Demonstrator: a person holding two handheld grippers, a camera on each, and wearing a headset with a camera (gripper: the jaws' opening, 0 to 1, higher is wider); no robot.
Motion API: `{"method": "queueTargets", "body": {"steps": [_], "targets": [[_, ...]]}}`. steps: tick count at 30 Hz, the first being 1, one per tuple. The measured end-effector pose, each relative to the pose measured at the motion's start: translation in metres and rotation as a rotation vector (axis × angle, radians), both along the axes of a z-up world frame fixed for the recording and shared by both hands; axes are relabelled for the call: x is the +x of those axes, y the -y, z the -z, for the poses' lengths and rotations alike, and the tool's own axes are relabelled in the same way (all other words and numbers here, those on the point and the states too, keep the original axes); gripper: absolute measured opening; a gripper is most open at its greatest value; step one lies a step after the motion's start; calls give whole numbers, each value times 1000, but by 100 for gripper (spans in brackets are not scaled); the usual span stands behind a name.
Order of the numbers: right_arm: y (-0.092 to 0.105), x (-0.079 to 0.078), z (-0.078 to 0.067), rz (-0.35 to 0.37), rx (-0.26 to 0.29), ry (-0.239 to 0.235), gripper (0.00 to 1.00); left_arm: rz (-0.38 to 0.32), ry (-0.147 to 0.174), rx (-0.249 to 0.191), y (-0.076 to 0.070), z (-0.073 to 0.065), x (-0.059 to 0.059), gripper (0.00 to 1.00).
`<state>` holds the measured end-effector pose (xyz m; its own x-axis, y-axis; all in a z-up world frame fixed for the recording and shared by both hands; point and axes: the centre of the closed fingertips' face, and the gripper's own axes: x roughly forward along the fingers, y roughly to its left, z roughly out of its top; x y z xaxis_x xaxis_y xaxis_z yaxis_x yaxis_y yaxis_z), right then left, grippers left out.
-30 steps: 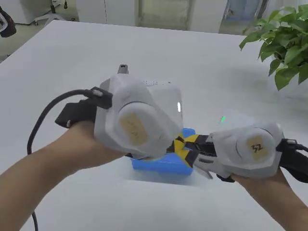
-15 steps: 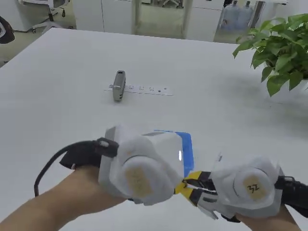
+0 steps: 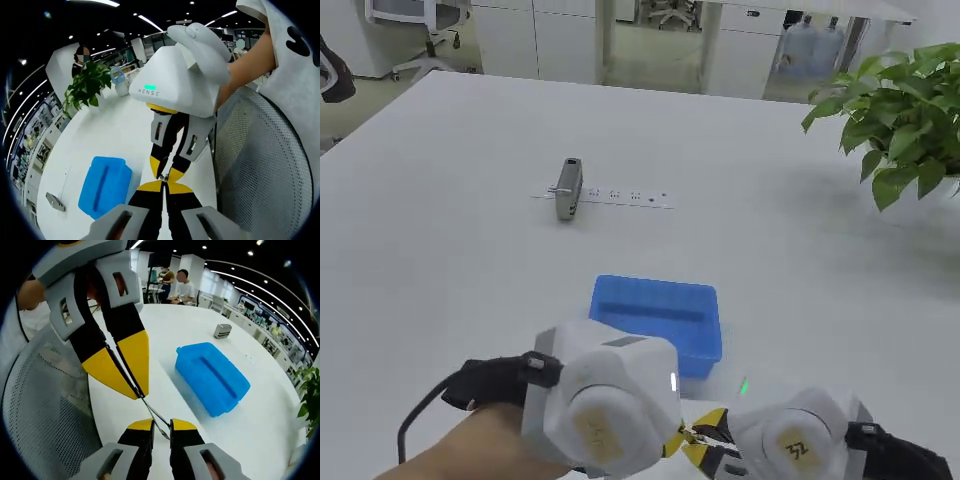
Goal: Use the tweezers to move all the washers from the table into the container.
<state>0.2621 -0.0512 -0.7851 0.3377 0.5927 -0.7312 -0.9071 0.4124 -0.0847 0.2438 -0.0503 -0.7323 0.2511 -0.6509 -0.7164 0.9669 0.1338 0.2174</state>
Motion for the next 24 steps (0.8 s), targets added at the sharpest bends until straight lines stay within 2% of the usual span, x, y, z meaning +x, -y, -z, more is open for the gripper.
{"method": "queueTargets", "body": {"steps": [3,6,9,15,18,20,24], "targets": [[-3,1,-2,54,63,-17,13,-26,-14,-5,-7,4,-1,0],[-3,1,-8,93,115,-50,19,-40,-18,12,-16,11,-2,0],[2,1,-14,111,123,-41,21,-57,-35,29,-26,19,-1,0],[17,0,-27,166,150,-25,20,-75,-61,69,-42,37,3,0],[26,-2,-29,202,157,-24,21,-73,-98,114,-50,55,1,0],[29,-4,-29,223,165,-26,20,-72,-133,124,-52,62,-1,0],[32,-7,-30,252,178,-32,22,-73,-155,152,-56,75,3,0]]}}
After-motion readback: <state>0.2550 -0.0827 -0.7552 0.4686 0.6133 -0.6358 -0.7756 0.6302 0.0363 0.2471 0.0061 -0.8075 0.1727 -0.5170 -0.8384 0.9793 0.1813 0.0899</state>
